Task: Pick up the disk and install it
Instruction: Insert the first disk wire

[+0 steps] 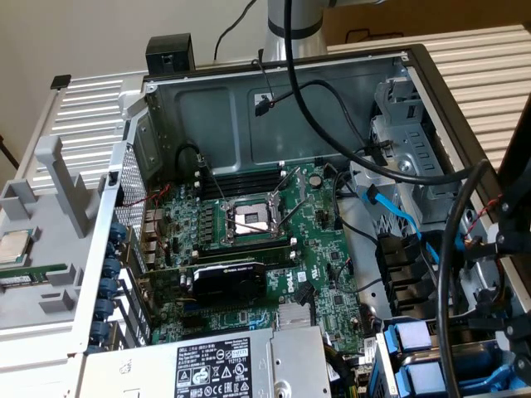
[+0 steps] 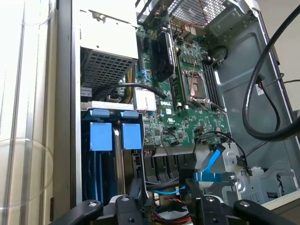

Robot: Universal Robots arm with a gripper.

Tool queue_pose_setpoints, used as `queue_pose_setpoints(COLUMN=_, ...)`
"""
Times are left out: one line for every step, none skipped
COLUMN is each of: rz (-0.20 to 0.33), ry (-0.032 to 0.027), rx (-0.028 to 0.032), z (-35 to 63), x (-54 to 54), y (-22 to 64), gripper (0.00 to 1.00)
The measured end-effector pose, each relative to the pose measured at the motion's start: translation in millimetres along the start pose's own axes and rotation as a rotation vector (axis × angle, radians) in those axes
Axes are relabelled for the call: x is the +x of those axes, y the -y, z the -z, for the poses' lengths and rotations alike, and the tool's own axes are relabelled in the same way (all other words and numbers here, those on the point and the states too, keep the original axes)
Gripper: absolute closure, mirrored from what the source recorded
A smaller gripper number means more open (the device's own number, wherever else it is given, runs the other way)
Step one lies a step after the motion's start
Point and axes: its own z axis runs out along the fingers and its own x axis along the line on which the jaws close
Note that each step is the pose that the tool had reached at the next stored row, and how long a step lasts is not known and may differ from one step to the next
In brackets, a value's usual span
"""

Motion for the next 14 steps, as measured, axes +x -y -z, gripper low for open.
queue_pose_setpoints(rz=0.000, ry=-0.0002, rx=0.0003, z=0.1, x=0.0, y=0.0, gripper=0.50)
queue_pose_setpoints(rz=0.000, ry=-0.0008, rx=0.0010, z=0.2, x=0.0, y=0.0, gripper=0.50)
queue_pose_setpoints(rz=0.001, ry=-0.0016, rx=0.0022, z=0.5, x=-0.2, y=-0.1, gripper=0.50)
queue_pose_setpoints(rz=0.002, ry=-0.0022, rx=0.0044, z=1.0, x=-0.5, y=-0.3, gripper=0.50)
queue_pose_setpoints(rz=0.003, ry=-0.0027, rx=0.0066, z=1.7, x=-1.0, y=-0.5, gripper=0.50)
queue_pose_setpoints(rz=0.005, ry=-0.0026, rx=0.0086, z=2.4, x=-1.4, y=-0.8, gripper=0.50)
queue_pose_setpoints(rz=0.005, ry=-0.0030, rx=0.0090, z=2.8, x=-1.6, y=-0.9, gripper=0.50)
queue_pose_setpoints(rz=0.005, ry=-0.0031, rx=0.0091, z=2.8, x=-1.6, y=-0.9, gripper=0.50)
queue_pose_setpoints(rz=0.005, ry=-0.0030, rx=0.0092, z=2.8, x=-1.6, y=-0.9, gripper=0.50)
queue_pose_setpoints(rz=0.005, ry=-0.0029, rx=0.0099, z=2.8, x=-1.6, y=-0.9, gripper=0.50)
queue_pose_setpoints(rz=0.006, ry=-0.0032, rx=0.0114, z=2.9, x=-1.7, y=-1.0, gripper=0.50)
queue_pose_setpoints(rz=0.007, ry=-0.0033, rx=0.0128, z=3.0, x=-1.6, y=-0.9, gripper=0.50)
queue_pose_setpoints(rz=0.007, ry=-0.0035, rx=0.0142, z=3.1, x=-1.6, y=-0.9, gripper=0.50)
queue_pose_setpoints(rz=0.008, ry=-0.0036, rx=0.0151, z=3.4, x=-1.3, y=-0.6, gripper=0.50)
